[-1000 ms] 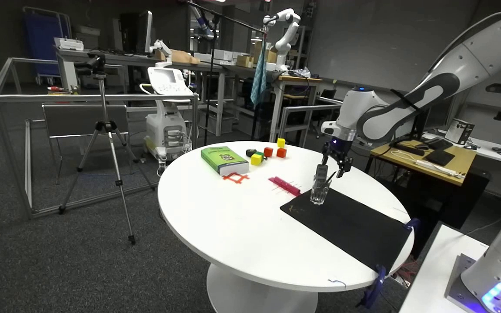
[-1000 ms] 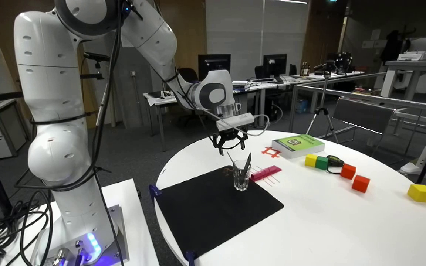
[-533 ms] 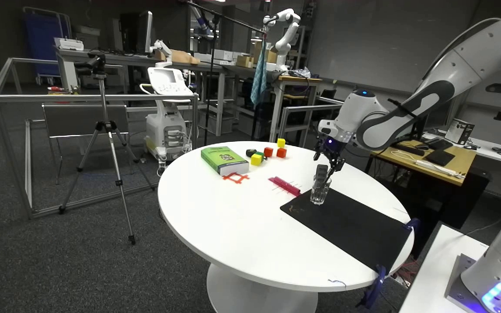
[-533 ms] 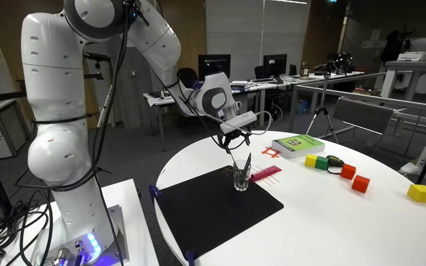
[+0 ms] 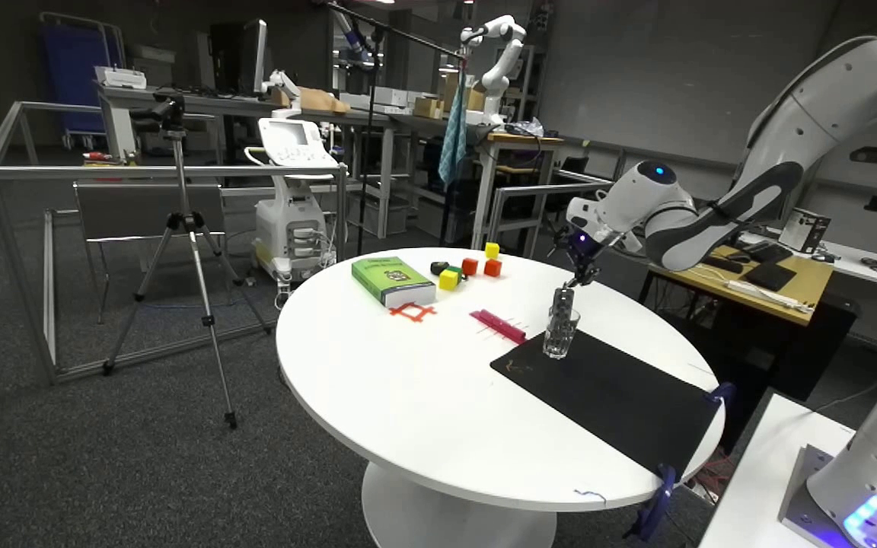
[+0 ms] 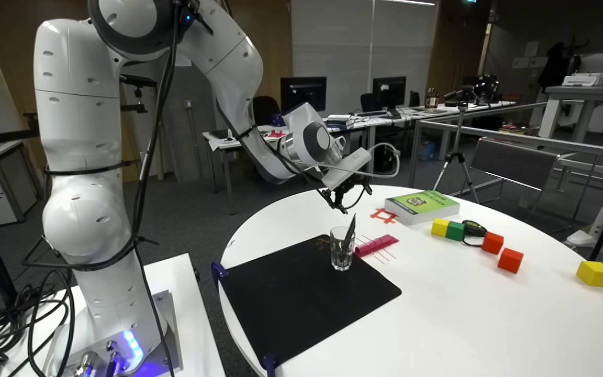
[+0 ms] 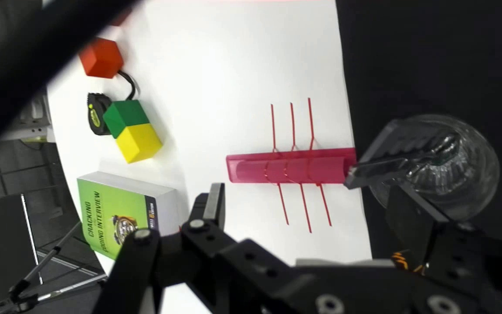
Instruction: Put the scissors in the cup
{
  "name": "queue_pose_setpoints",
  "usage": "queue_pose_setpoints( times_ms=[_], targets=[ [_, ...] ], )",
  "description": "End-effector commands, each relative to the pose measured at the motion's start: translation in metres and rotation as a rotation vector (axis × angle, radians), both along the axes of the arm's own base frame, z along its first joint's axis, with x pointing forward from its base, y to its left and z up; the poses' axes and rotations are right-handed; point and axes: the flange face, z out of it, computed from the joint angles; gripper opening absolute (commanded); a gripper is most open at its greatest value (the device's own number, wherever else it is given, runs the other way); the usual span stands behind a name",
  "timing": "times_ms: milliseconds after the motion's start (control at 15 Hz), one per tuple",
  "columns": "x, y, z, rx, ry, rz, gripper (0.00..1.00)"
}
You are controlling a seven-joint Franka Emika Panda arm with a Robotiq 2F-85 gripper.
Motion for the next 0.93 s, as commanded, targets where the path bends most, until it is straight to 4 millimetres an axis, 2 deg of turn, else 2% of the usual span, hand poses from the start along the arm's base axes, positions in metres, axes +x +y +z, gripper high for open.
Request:
queue_pose_setpoints(
  times_ms=[0, 400, 867],
  targets=[
    [0.005, -0.006, 0.012, -0.025, -0.073, -0.017, 1.0],
    [-0.001, 0.004, 0.01, -0.011, -0.112, -0.061, 1.0],
    [-0.039, 0.016, 0.006, 0.187, -0.008, -0.359, 1.0]
  ],
)
